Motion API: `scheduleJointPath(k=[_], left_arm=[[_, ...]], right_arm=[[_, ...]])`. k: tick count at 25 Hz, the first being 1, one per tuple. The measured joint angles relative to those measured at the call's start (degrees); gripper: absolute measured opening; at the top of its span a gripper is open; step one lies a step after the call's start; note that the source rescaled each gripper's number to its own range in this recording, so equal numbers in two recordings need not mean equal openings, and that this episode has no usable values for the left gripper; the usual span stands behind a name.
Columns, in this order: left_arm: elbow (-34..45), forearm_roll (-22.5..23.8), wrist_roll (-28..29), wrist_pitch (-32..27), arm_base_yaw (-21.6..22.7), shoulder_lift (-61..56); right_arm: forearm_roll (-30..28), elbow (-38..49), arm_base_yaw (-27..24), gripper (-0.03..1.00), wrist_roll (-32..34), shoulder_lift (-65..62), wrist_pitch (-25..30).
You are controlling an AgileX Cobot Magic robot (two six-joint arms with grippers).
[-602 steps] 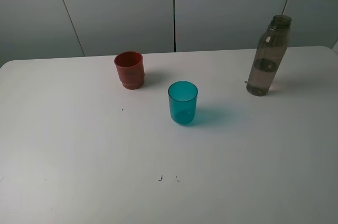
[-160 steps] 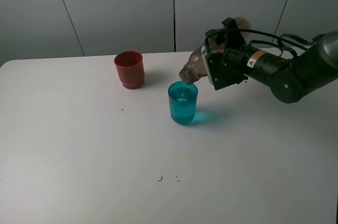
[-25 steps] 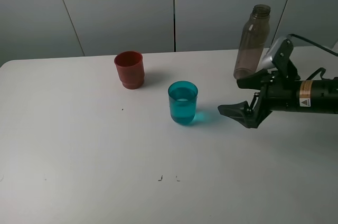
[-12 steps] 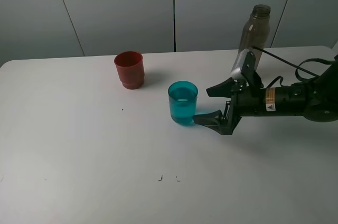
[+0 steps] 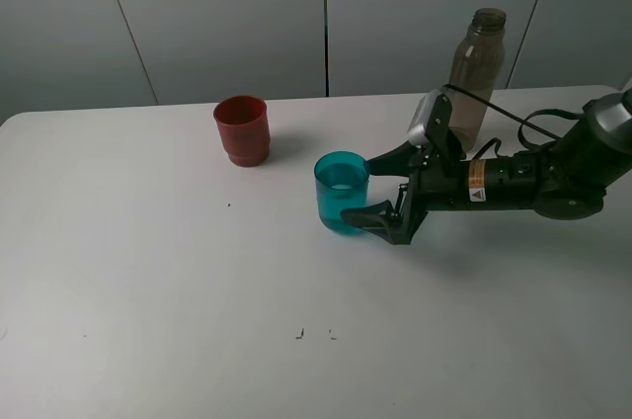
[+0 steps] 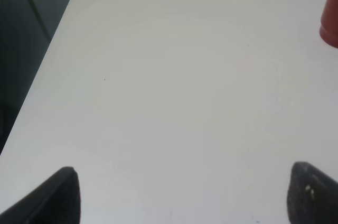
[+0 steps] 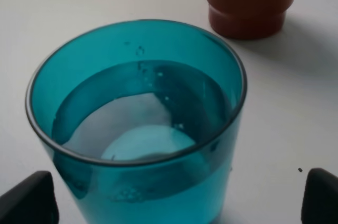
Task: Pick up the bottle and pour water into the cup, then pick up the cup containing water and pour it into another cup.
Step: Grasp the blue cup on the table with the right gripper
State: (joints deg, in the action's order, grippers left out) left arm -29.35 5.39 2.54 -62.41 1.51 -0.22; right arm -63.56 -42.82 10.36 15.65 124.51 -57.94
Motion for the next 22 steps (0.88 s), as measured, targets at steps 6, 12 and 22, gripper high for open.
scheduleJointPath(k=[6,12,22], left_arm=[[0.00,0.00,0.00,0.00,0.00,0.00],[0.00,0.00,0.00,0.00,0.00,0.00],[0.00,0.00,0.00,0.00,0.00,0.00]], right_arm=[[0.50,0.00,0.35,1.00,-1.77,0.10,-0.11],[1.01,0.00,0.48,1.00,-4.86,0.10,-0.11],[1.05,-0.09,0.48,1.00,-8.31,1.66,-2.56]])
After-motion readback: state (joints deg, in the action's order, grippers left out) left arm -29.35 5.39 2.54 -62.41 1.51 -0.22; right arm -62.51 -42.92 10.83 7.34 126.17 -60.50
